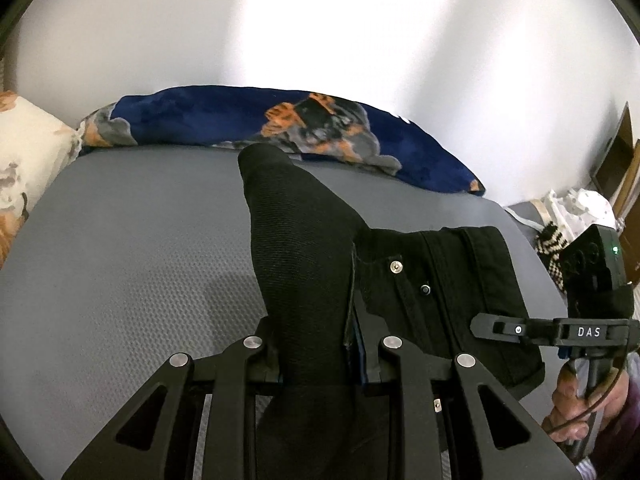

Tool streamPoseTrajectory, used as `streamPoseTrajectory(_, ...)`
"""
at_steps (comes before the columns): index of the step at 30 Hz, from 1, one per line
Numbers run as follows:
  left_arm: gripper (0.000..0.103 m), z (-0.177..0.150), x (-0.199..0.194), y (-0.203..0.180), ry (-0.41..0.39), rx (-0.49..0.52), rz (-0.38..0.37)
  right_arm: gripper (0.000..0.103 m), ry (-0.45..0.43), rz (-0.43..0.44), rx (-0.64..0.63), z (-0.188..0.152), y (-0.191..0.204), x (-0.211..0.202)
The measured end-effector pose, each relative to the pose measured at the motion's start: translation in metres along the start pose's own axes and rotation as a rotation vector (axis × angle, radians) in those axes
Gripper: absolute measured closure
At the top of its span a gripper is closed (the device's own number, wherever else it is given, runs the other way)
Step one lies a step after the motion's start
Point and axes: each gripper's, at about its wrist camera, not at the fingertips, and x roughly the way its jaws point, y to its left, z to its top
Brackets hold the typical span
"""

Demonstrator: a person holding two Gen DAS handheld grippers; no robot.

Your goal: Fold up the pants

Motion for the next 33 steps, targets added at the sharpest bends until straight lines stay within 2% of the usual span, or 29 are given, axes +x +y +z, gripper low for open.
streamPoseTrajectory(22,0.079,0.058,0.044,0.06,-0.034,-0.046,0.053,0.083,0.004,0.029,-0.029,0.069,0.012,0.066)
streamPoseTrajectory(33,0.078,0.086,0.068,0.077,-0.052,-0.024,0.088,0.083,-0.007,0.046,-0.033,0.094,0.011,0.084)
